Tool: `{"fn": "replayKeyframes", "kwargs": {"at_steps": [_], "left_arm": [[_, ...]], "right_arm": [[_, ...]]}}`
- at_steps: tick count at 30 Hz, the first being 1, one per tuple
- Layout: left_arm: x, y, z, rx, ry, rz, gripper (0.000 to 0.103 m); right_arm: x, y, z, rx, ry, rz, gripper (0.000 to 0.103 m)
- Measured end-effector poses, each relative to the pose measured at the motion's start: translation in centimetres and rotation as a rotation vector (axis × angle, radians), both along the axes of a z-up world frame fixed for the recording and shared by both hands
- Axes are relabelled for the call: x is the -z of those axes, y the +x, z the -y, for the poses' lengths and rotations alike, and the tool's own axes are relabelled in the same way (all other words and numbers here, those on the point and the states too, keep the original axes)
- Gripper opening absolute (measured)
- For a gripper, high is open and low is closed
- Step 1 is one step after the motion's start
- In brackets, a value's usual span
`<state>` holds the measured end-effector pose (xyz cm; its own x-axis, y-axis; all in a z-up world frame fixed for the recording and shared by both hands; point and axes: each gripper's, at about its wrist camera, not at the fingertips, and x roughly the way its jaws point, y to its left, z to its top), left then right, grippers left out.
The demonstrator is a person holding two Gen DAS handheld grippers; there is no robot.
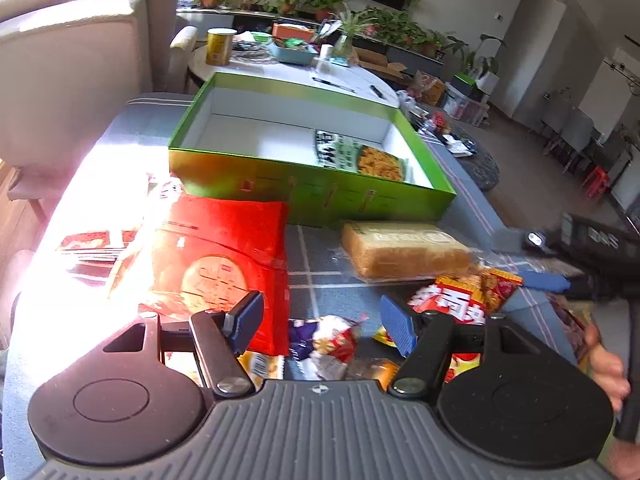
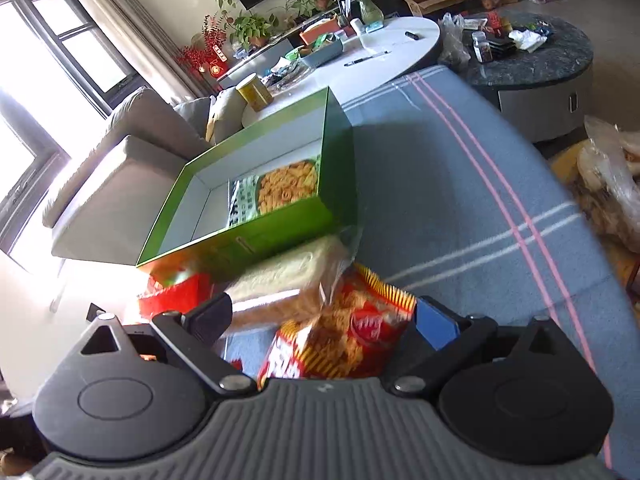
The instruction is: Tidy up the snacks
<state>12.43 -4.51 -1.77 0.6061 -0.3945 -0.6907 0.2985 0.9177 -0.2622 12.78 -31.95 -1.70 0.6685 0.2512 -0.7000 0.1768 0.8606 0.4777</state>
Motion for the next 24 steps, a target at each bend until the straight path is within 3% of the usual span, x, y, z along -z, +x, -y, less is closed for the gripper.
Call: {"fn": "replayKeyframes", "kwargs": {"at_steps": [3, 6, 14, 17, 19, 24], "left_arm": [[-0.2, -0.8, 1.3, 0.056, 0.016, 0.016, 0.062], [-0.2, -1.2, 2.1, 0.082, 0.036, 0.023, 0.062], [0.1, -1.1, 2.4, 0.075, 0.046, 0.006, 0.062], [0.0, -1.4, 2.9, 0.091, 0.05, 0.009, 0.062], [0.0, -1.6, 3.1, 0.103, 0.058, 0.011, 0.062], [0.0, -2.0, 3.8, 0.115, 0.069, 0.012, 0.062]], "right_arm": [[0.5, 1.3, 0.0, -0.038, -0.069, -0.009, 0.084], [1.4, 1.2, -0.8, -0.095, -0.185, -0.036, 0.075], [2.8, -1.9, -1.2, -0.154, -0.26, -0.044, 0.074], [2.7, -2.6, -1.3, -0.137, -0.263, -0.065, 0.083], [2.8, -3.1, -1.5, -0.125, -0.266, -0.09, 0.094], [2.6, -3.8, -1.9, -0.186, -0.227, -0.133, 0.095]]}}
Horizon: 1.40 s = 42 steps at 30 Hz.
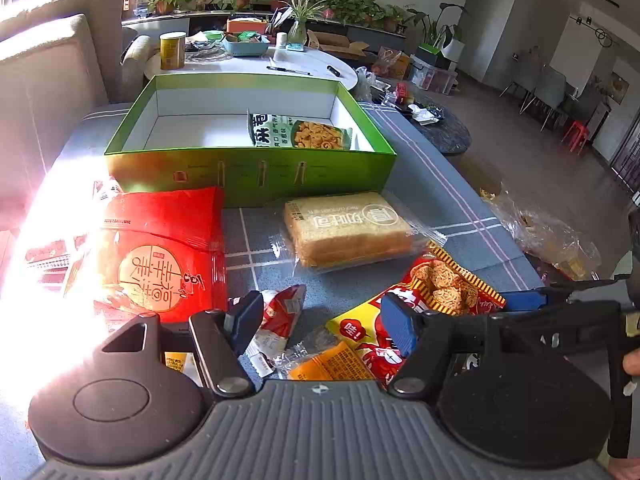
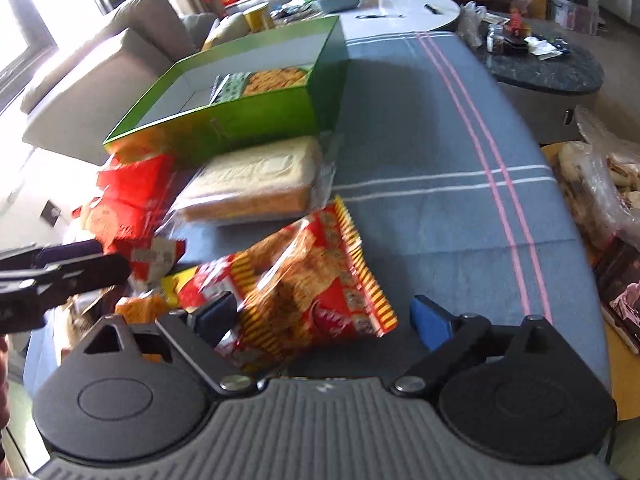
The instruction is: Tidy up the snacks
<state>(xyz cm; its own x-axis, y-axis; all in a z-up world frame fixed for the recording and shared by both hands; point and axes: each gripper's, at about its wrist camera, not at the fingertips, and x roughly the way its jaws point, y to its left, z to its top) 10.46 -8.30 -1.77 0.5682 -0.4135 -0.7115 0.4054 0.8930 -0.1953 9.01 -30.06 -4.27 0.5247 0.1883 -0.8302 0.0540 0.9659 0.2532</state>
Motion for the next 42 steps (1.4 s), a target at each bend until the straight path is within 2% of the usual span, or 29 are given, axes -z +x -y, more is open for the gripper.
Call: {"fn": "replayKeyframes", "kwargs": {"at_steps": [5, 9, 13, 19, 22, 24, 28, 33, 34, 35, 36, 39, 41, 42], "left_arm": [[0.0, -0.2, 0.4, 0.003, 0.011, -0.001, 0.062], [0.1, -0.5, 0.5, 0.005, 0.017, -0.001, 0.062], [0.3, -0.7, 0.8, 0.02, 0.014, -0.011, 0.062], [0.8, -2.0, 2.4, 0.103, 0.028, -0.022, 0.062], [1.3, -2.8, 3.5, 0.157, 0.054, -0.018, 0.062], [1.7, -3.0, 4.1, 0.187, 0.076, -0.019, 0.063], [2.1, -3.8, 5.3, 0.215, 0.143, 0.035, 0.069], [2.6, -4.2, 6.2, 0.226, 0.222, 0.096, 0.069], [2.8, -4.0, 6.4, 0.22, 0.245, 0.113, 0.071], [2.9, -3.8, 6.4, 0.21, 0.261, 0.118, 0.077], [3.2, -3.3, 6.3, 0.197, 0.265, 0.1, 0.08], [3.7, -1.7, 5.2, 0.155, 0.207, 0.018, 0.081], [3.8, -1.0, 4.7, 0.123, 0.199, 0.003, 0.082], [3.9, -0.8, 4.4, 0.112, 0.197, -0.004, 0.082]], "right_arm": [[0.3, -0.3, -1.3, -0.065, -0.053, -0.007, 0.099], [0.3, -0.3, -0.6, -0.047, -0.025, -0.002, 0.099], [-0.7, -0.2, 0.0, -0.008, -0.045, 0.039, 0.099], [-1.2, 1.3, 0.5, 0.015, 0.009, 0.065, 0.099], [-0.1, 1.8, 0.2, 0.011, -0.036, 0.033, 0.099], [0.4, 1.5, 0.3, 0.012, -0.03, 0.026, 0.1], [0.5, 1.1, 1.1, 0.019, -0.004, 0.019, 0.1], [0.7, 0.9, 1.0, 0.016, -0.009, 0.024, 0.101], [0.8, 0.9, 1.0, 0.017, -0.007, 0.024, 0.102], [0.9, 0.8, 1.1, 0.019, -0.007, 0.022, 0.102], [1.1, 0.8, 1.1, 0.017, -0.004, 0.022, 0.102], [1.1, 0.6, 1.6, 0.017, 0.023, 0.023, 0.102], [1.0, 0.5, 1.6, 0.025, 0.029, 0.029, 0.102], [0.9, 0.5, 1.5, 0.023, 0.038, 0.033, 0.098]]}}
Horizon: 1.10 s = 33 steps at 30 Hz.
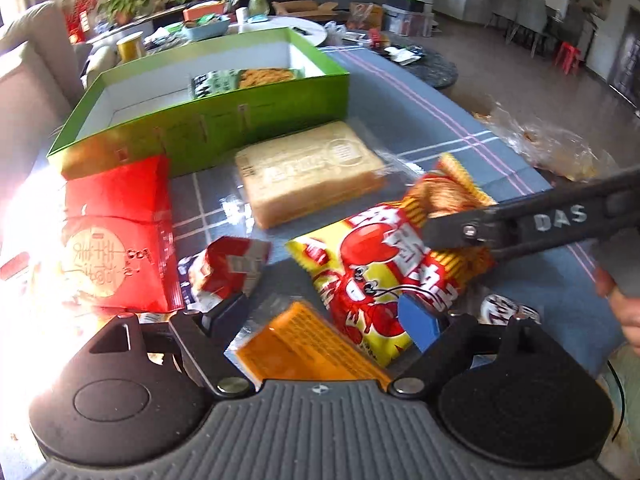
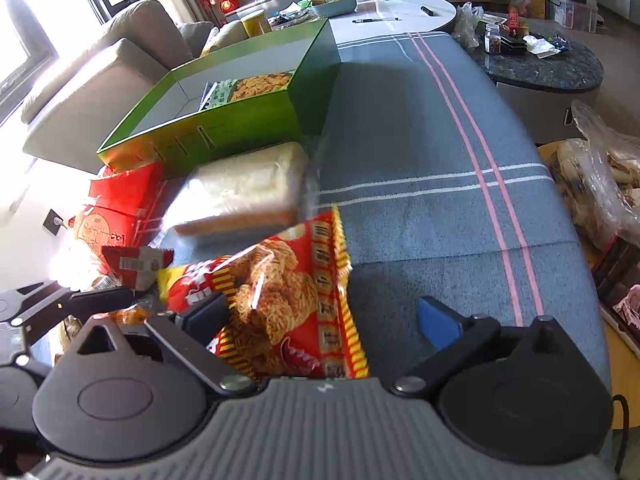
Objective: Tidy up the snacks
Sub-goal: 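Lift the red chip bag with the left tool and drop it into the green box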
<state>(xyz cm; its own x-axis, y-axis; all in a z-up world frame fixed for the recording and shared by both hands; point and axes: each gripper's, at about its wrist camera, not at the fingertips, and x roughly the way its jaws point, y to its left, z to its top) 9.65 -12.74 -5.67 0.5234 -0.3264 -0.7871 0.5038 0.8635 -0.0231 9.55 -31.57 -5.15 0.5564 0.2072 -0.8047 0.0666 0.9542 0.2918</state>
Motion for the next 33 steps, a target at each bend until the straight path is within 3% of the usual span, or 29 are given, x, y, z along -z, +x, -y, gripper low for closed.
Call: {"fn": "replayKeyframes", "kwargs": {"at_steps": [4, 7, 12, 18, 23, 26, 33], "left_arm": [[-0.1, 0.6, -1.0, -0.044, -0.023, -0.028, 0.08], [-0.7, 0.4, -1.1, -0.051, -0.043, -0.022, 0.075], [-1.2, 0.0, -0.5, 0.016, -0.112, -0.053, 0.075], [-0.2, 0.8, 1.3, 0.058, -0.098, -0.073, 0.075], [0.5, 2.0, 1.8, 0.053, -0.172, -0.141, 0.072], [0.1, 1.4, 1.9, 0.055, -0.162, -0.1, 0.061], [-4.7, 0.7, 0.8, 0.044, -0.183, 0.048, 0.06]], "right_arm": [[-0.6, -0.3, -0.5, -0.022, 0.027, 0.02, 0.08], [-0.7, -0.3, -0.8, -0.024, 0.019, 0.03, 0.074], [-0.3, -0.1, 0.2, -0.002, 0.046, 0.024, 0.074], [-0.1, -0.1, 0.7, 0.01, 0.086, 0.01, 0.074], [-0.3, -0.1, -0.1, -0.009, 0.066, 0.011, 0.074], [-0.4, -0.2, -0.7, -0.024, 0.06, 0.017, 0.071], [-4.6, -0.9, -1.6, -0.035, 0.03, 0.155, 0.071]]}}
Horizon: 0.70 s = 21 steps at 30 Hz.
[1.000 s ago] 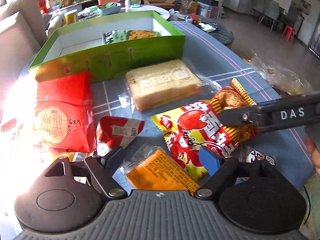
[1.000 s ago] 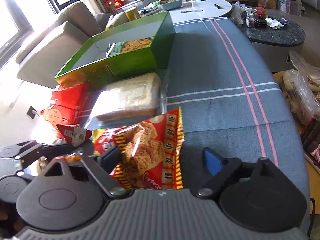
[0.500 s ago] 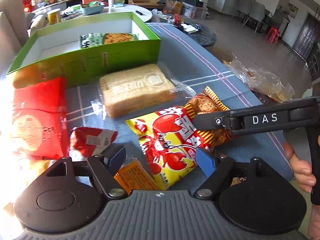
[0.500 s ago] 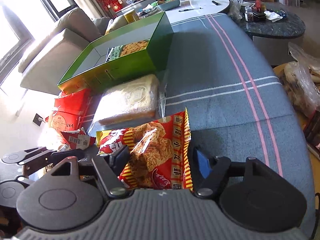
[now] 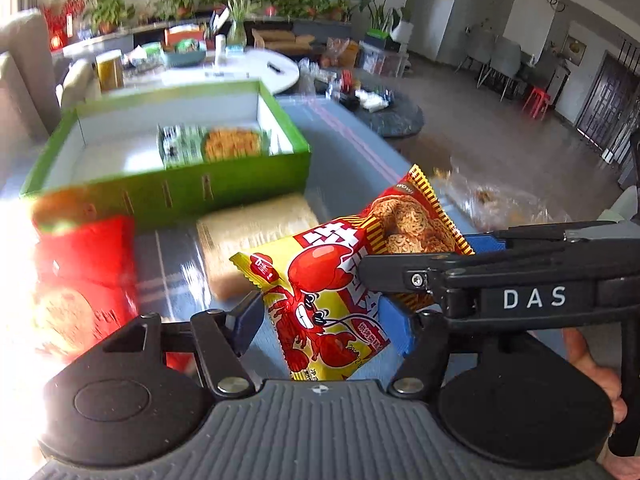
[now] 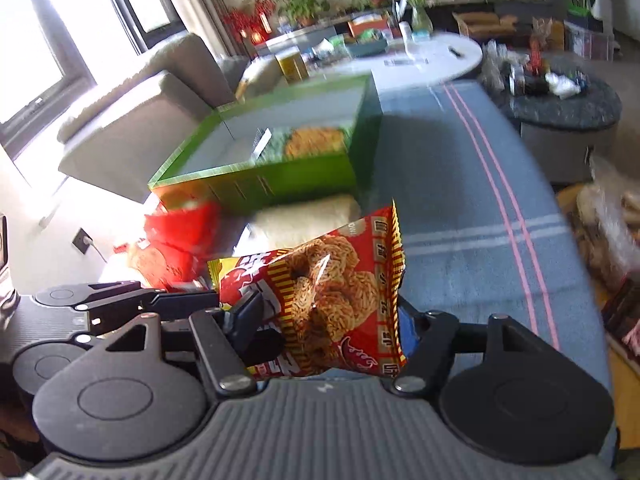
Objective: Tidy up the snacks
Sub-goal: 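Lift the red chip bag with the left tool and drop it into the green box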
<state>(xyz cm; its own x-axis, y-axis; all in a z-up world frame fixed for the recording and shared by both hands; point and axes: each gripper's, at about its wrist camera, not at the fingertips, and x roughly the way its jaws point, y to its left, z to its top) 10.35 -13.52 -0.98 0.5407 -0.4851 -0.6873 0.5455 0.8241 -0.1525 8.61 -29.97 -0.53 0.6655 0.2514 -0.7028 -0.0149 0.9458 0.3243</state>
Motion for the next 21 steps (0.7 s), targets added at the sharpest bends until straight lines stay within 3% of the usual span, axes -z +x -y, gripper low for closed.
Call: {"fn": "replayKeyframes", "kwargs": {"at_steps": [8, 15, 21], "left_arm": [[-4.1, 3.7, -1.3, -0.079, 0.017, 0.148, 0.061], [-4.8, 9.4, -2.6, -0.145, 0.006, 0.177, 0.061], [-4.1, 13.9, -2.6, -0.161, 0.008, 0.187, 0.061]], "right_arm": [[-3.6, 4.1, -0.6, -0.008, 0.067, 0.127, 0.071], [-3.4, 9.8, -1.2, 0.001, 0.149, 0.132, 0.071], [-2.6, 13.3, -1.6, 0.074, 0.192, 0.154, 0.071]]}}
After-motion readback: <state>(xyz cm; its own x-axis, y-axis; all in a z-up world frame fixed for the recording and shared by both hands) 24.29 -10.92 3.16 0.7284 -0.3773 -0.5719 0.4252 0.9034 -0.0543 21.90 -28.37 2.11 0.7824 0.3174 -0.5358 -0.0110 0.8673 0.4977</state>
